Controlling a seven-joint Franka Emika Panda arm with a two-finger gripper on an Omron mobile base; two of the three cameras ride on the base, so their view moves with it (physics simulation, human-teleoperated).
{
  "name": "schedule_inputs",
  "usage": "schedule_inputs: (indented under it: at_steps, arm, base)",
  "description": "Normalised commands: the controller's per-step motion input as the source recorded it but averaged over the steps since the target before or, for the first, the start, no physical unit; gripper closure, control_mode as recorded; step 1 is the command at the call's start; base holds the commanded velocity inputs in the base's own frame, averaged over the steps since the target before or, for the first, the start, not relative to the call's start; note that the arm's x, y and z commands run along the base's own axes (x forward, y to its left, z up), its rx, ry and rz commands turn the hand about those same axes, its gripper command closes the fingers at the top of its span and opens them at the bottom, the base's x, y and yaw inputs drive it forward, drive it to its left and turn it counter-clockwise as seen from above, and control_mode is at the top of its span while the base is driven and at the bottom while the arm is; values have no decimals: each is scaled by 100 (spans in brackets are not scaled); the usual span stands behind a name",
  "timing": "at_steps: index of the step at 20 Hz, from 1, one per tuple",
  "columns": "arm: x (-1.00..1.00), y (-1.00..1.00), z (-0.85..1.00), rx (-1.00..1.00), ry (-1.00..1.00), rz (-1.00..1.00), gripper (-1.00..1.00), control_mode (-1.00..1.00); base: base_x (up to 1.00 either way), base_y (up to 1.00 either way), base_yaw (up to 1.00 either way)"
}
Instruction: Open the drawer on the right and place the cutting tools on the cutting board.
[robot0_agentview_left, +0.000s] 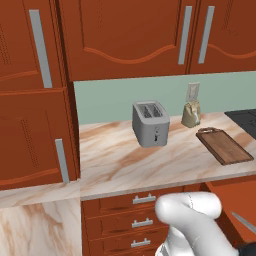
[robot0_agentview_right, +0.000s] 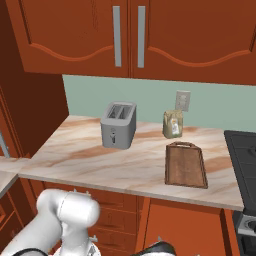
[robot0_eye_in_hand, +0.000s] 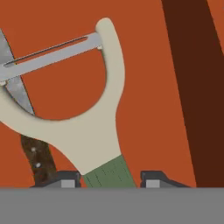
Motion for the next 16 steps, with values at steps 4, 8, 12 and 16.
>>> schedule_inputs:
  at_steps: [4,8,12,16]
  arm:
    - [27,78,100,0,-35,-10,100,-100]
    - [67,84,100,0,-22,-11,100,-100]
    - [92,79,100,0,-8,-9,100,-100]
    - [100,62,100,0,-1,-5,100,-100]
  base:
    - [0,0,0]
    - [0,0,0]
    - [0,0,0]
    - [0,0,0]
